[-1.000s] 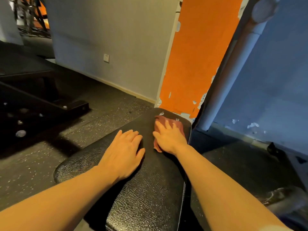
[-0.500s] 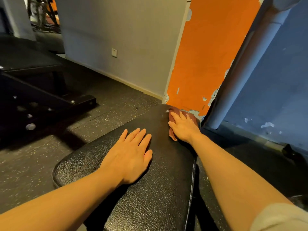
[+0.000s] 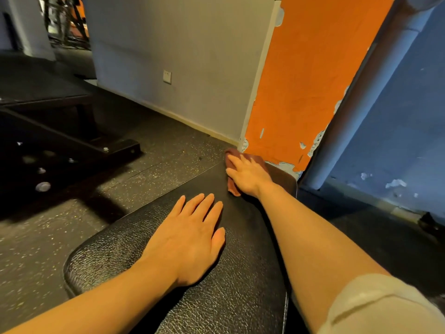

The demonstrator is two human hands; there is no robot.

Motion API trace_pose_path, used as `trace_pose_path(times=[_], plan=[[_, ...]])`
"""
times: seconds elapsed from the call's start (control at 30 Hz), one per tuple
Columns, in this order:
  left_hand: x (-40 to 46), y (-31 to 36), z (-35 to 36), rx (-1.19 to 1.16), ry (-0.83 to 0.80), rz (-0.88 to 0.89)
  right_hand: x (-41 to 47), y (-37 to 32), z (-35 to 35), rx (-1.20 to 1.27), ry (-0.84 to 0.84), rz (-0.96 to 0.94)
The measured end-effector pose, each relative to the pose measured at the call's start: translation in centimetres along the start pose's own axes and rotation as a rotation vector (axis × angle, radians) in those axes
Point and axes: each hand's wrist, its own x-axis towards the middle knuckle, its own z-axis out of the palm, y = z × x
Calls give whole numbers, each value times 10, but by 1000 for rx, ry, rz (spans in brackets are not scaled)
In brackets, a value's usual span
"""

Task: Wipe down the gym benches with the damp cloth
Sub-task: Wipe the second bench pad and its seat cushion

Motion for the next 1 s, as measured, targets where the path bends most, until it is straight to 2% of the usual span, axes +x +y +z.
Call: trace_pose_path(times=[0.1,0.2,0.33,0.47,0.67,0.77,0.9,1.0], plan=[[-1,0,0,-1,-3,-1,-4,-15,4,-18,-2,-96],[-2,-1,0,-6,-1,4,-12,3,-5,10,-8,-119],[-3,0,0,-16,-11,0,-3,25,-6,-12,33,3],[-1,0,1,-6,10,-5,9,10,-1,-5,11,80],[-1,1,1,24,12,4,14,-34,20,-85,23,-184],[-1,-1,1,4,3,4,12,-28,17,-34,34,-148],[-1,-3,-1,-24,-28,0,2,4,4,-31,33,26],[0,-3,-1,-29,-33,-6,-11,30,-1,-40,65,89]])
